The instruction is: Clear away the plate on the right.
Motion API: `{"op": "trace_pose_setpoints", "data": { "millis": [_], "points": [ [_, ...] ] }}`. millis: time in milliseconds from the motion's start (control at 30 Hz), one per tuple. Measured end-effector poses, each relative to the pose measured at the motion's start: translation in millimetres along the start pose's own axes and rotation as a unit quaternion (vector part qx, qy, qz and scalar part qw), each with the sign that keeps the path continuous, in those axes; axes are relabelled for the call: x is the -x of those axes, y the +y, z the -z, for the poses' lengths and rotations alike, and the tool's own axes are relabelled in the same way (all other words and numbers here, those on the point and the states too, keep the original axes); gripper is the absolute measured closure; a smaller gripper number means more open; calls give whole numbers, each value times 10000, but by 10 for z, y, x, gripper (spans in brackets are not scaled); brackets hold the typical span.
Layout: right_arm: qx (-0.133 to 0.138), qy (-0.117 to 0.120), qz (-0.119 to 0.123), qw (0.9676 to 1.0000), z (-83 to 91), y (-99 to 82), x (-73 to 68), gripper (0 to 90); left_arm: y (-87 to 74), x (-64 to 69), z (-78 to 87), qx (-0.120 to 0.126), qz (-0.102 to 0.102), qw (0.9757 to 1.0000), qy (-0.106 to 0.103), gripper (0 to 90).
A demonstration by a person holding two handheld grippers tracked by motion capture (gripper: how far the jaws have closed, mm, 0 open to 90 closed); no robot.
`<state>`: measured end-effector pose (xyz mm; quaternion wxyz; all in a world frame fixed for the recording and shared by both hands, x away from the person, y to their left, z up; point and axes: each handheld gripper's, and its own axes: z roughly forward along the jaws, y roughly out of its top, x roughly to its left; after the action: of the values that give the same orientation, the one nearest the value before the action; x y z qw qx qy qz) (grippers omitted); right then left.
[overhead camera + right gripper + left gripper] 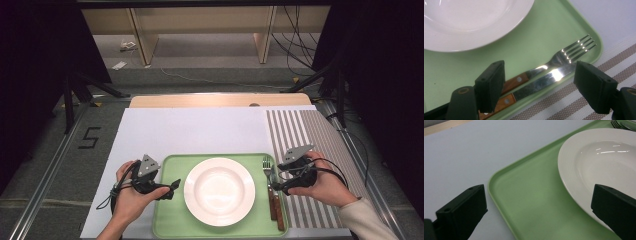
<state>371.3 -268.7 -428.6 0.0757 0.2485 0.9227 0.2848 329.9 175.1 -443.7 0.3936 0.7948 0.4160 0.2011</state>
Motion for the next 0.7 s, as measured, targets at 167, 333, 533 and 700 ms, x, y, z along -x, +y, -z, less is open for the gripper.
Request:
{"op": "trace_pose_setpoints", "data": {
  "millis": [167,333,533,700],
  "points": [
    [129,-54,-28,9999,25,-52,4,253,-12,-20,19,60,52,10000,25,0],
    [194,-80,-61,9998,41,-111,7,244,-32,-41,33,78,75,9999,33,0],
    [221,-107,-98,9997,43,-159,9,241,-47,-61,44,91,73,9999,28,0],
    [239,-109,-126,9996,50,-192,8,240,-68,-74,49,63,100,9999,54,0]
  ]
}}
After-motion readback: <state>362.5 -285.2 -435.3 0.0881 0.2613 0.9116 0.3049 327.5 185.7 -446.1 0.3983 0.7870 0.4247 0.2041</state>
